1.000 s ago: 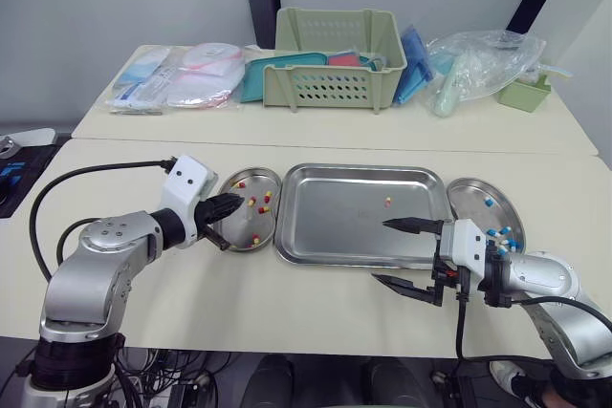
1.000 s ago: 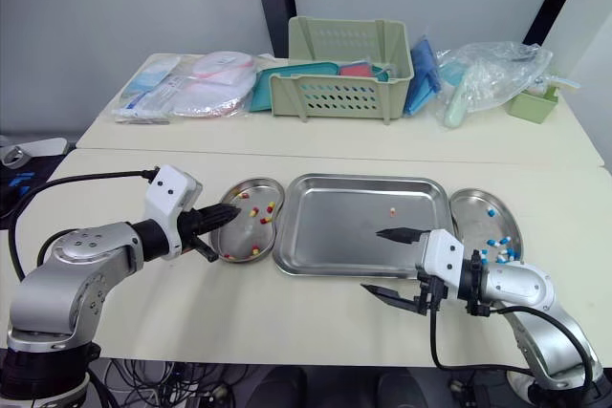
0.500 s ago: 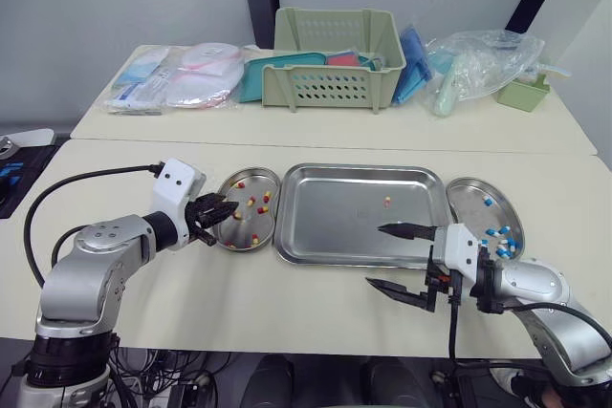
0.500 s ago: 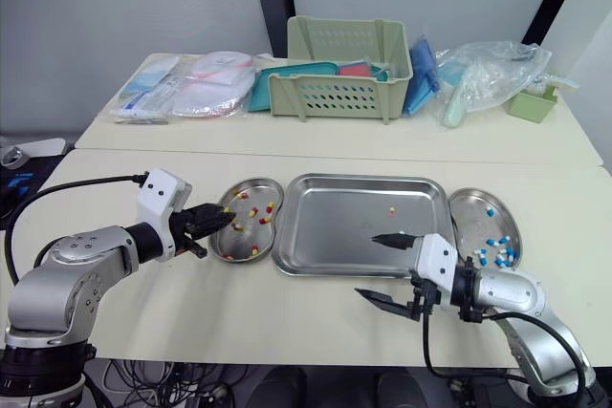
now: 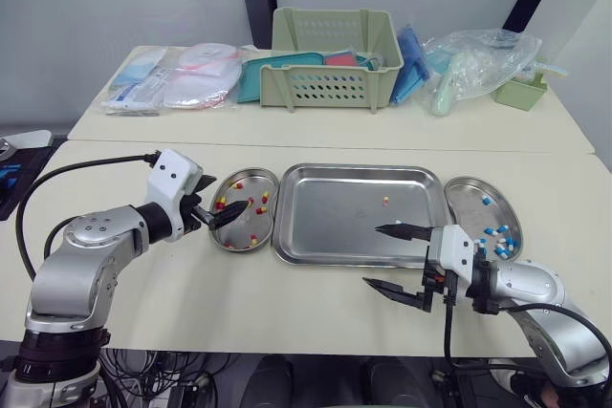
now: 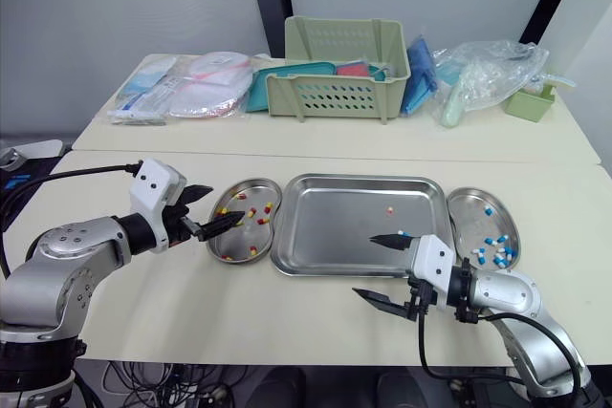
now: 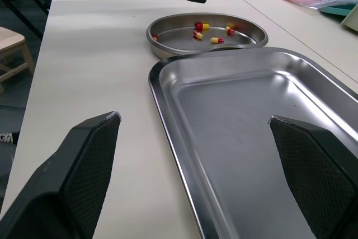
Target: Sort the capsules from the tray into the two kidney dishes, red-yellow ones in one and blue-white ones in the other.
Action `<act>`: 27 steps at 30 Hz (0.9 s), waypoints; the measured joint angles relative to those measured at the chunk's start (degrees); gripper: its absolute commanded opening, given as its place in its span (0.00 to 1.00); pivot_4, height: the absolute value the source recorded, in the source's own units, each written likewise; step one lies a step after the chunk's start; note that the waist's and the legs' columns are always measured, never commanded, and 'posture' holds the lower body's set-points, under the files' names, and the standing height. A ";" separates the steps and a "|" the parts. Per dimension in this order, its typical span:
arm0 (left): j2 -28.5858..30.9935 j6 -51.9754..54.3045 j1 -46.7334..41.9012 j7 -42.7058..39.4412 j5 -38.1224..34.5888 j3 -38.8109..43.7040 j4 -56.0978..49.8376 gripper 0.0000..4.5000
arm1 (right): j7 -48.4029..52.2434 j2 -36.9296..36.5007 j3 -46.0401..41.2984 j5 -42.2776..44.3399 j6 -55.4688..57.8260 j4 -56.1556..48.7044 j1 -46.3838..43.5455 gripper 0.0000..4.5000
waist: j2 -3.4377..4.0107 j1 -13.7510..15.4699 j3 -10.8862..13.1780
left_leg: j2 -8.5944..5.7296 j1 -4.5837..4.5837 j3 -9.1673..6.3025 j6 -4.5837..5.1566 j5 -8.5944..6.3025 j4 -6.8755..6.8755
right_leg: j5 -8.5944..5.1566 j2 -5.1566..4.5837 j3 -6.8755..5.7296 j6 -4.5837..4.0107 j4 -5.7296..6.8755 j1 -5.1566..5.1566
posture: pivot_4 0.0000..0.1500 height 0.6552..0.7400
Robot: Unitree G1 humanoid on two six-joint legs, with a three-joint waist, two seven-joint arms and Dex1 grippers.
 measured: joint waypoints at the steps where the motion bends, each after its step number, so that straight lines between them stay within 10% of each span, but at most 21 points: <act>1: 0.28 -0.13 0.00 -0.34 -0.09 -0.01 0.07 0.98 | 0.00 0.00 0.00 -0.08 -0.02 0.06 0.00 1.00 | 0.00 0.00 0.00 | 0.00 0.00 0.00 0.00 0.00 0.00 | 0.00 0.00 0.00 0.00 0.00 0.00 | 1.00 1.00; 15: 1.22 -9.88 2.73 -6.87 -1.19 0.83 4.71 0.99 | -0.90 -0.65 -4.82 0.65 -0.17 0.45 2.11 1.00 | 0.03 -0.04 0.02 | 0.01 -0.01 0.03 0.00 0.00 -0.03 | 0.00 0.00 0.02 0.00 0.00 -0.02 | 1.00 1.00; 27: 1.46 -27.52 14.53 -14.45 -3.13 14.03 18.57 0.99 | 2.61 -9.47 -35.05 7.08 3.57 4.42 19.12 1.00 | 0.04 -0.01 0.02 | 0.00 0.06 0.16 0.01 -0.01 -0.10 | 0.00 -0.02 0.10 -0.01 -0.03 0.01 | 1.00 1.00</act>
